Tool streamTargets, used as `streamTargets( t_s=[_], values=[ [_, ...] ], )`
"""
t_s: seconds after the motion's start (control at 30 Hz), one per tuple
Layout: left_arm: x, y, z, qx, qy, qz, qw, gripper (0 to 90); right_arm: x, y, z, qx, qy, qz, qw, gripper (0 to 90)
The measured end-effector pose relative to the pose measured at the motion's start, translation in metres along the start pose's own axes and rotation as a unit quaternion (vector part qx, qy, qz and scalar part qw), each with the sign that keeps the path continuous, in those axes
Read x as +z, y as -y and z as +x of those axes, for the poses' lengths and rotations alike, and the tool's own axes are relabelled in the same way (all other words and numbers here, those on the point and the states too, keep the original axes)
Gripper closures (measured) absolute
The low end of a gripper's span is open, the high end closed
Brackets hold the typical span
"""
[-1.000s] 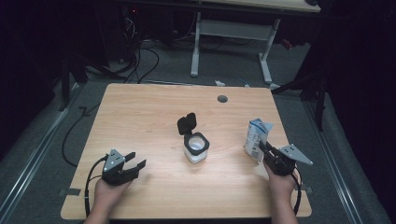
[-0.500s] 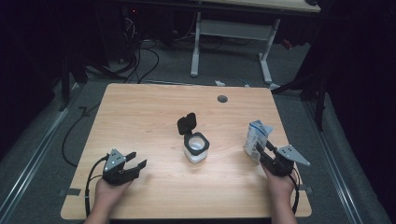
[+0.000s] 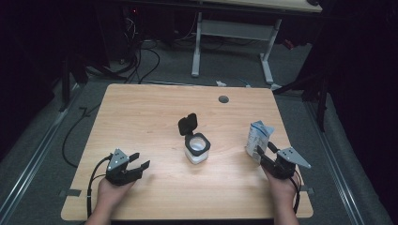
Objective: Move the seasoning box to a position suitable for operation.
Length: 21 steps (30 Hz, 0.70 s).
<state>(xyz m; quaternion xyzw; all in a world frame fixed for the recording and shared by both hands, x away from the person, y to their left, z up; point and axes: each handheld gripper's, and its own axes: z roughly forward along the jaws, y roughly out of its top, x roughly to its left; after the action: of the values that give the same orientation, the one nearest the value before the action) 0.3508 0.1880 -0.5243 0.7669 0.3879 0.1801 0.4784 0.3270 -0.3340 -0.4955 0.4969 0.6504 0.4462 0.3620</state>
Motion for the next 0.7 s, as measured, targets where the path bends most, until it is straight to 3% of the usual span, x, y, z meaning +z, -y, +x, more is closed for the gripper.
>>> streamTargets(
  t_s=[0.7],
  values=[
    [0.011,-0.008,-0.006,0.009,-0.010,0.006,0.9999,41.1,-0.016,0.006,0.005,-0.011,0.014,0.015,0.9997,50.3]
  ],
)
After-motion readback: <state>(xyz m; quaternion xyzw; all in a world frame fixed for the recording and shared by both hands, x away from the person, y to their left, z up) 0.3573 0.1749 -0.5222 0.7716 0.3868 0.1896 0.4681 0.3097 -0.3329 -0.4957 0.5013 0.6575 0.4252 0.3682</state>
